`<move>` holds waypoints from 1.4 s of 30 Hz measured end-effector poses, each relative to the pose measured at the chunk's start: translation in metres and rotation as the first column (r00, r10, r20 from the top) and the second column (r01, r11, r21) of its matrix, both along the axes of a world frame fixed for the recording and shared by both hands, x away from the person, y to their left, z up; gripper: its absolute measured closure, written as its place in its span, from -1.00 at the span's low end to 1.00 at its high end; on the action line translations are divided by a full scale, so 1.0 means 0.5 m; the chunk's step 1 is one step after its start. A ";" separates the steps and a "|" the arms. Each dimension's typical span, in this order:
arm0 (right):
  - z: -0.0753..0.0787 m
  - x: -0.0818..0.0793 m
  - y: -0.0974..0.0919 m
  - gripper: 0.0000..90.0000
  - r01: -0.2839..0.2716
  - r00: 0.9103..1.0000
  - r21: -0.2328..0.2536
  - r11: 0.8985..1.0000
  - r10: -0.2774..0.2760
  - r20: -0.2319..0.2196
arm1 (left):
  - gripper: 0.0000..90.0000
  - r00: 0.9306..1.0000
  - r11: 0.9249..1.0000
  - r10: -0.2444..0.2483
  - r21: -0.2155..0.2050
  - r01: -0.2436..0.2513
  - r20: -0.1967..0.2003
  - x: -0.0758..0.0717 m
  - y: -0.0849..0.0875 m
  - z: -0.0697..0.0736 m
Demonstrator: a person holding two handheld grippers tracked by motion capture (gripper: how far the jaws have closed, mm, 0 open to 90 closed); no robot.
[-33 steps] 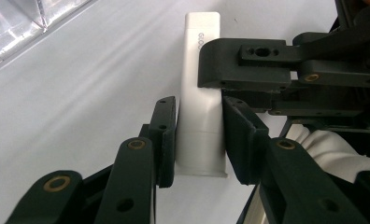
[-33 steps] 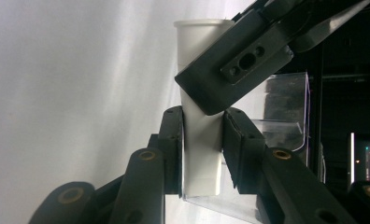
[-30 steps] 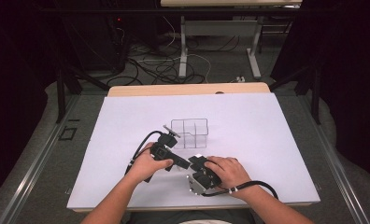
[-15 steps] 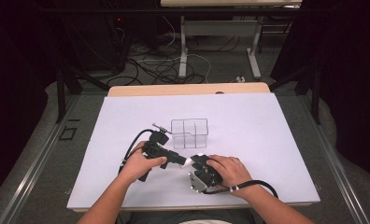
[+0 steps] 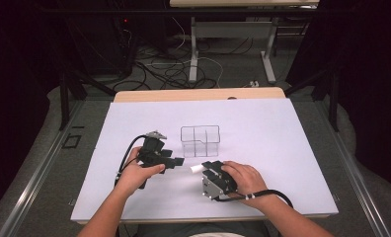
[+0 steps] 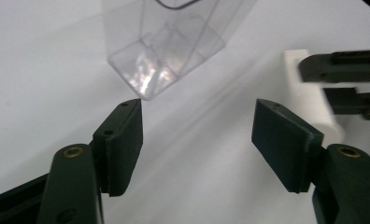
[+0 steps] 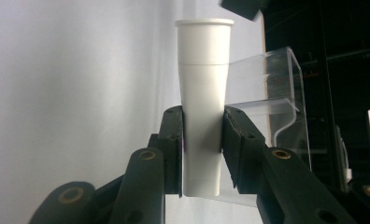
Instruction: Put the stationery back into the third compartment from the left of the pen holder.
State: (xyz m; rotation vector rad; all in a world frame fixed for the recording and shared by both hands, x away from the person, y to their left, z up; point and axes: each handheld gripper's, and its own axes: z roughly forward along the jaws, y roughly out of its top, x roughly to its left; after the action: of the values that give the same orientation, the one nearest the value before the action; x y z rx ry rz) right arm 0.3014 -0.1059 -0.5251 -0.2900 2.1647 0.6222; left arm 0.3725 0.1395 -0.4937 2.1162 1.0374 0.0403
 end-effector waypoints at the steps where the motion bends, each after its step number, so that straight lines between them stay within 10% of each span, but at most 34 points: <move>1: 0.005 0.003 -0.002 0.56 0.005 1.000 0.016 1.000 -0.005 -0.011 | -0.28 1.000 1.000 0.007 0.007 -0.007 0.010 0.001 0.005 -0.002; 10: 0.052 0.034 -0.017 0.56 0.061 0.992 0.175 0.983 -0.041 -0.118 | -0.58 0.992 0.995 0.056 0.074 -0.064 0.111 -0.005 0.044 -0.008; 20: 0.086 0.070 -0.030 0.56 0.141 0.973 0.341 0.930 -0.067 -0.220 | -0.81 0.980 0.990 0.131 0.024 -0.136 0.150 -0.005 0.066 -0.016; 27: 0.101 0.104 -0.046 0.56 0.202 0.953 0.454 0.868 -0.067 -0.296 | -0.99 0.975 0.986 0.163 0.012 -0.167 0.153 -0.008 0.069 -0.022; 36: 0.103 0.146 -0.072 0.56 0.322 0.901 0.593 0.738 -0.048 -0.430 | -1.00 0.973 0.988 0.150 -0.005 -0.152 0.176 -0.027 0.072 -0.022; 42: 0.094 0.175 -0.082 0.56 0.383 0.870 0.628 0.678 -0.035 -0.492 | -1.00 0.971 0.988 0.148 0.007 -0.152 0.189 -0.028 0.073 -0.030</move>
State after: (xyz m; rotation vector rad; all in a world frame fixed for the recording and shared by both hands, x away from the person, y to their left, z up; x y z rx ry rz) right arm 0.3887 -0.1470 -0.4782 0.5905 2.1233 1.4383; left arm 0.3585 0.1758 -0.5089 2.0045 1.0843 0.3208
